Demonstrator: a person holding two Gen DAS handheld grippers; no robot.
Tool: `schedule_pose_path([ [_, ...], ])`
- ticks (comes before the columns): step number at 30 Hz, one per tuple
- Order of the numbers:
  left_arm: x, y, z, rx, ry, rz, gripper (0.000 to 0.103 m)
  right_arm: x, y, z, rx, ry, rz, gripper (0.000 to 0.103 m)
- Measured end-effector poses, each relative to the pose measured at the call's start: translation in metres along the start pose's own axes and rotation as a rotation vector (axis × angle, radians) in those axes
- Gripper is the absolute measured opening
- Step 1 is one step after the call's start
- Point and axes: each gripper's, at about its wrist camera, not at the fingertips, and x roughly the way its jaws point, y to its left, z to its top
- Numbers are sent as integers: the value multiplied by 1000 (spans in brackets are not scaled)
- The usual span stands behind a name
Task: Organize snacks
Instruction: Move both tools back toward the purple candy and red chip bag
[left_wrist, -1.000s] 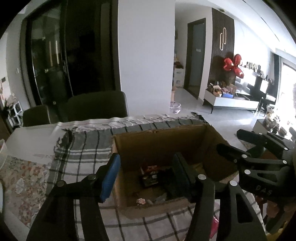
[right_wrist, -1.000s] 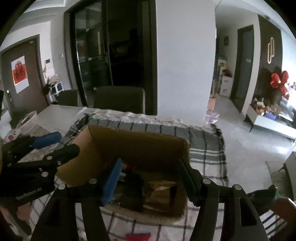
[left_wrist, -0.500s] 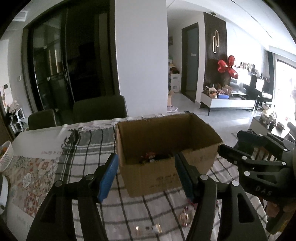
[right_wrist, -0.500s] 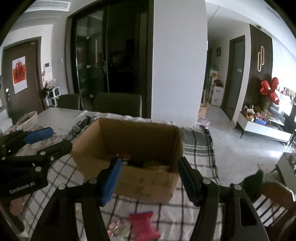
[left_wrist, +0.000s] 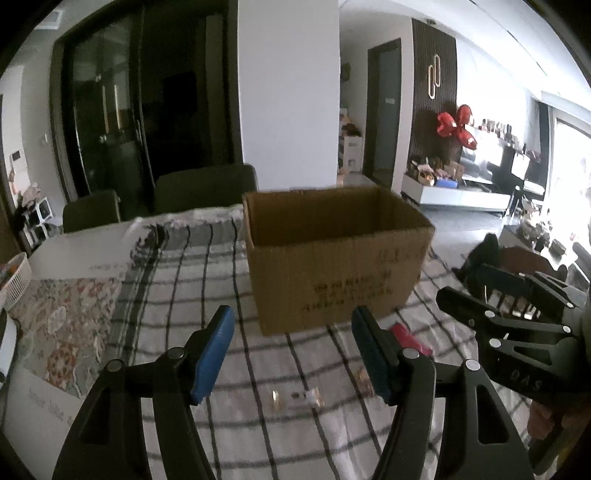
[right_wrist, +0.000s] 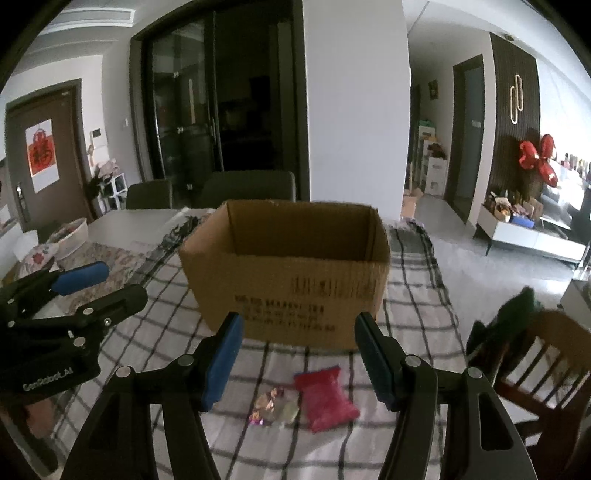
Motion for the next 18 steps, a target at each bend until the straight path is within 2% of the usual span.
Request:
schedule_pose_path([
  [11,22,-26,-38,41,76,-95,65,8,-14,-41,12,86,-22,63],
  [15,39,-32,-49,28,118,-130,64,18,-24,-50,19,121,-28,63],
  [18,56,-35,-57,6,166,-165,60,23,-27,-56,16,137,-39,63],
])
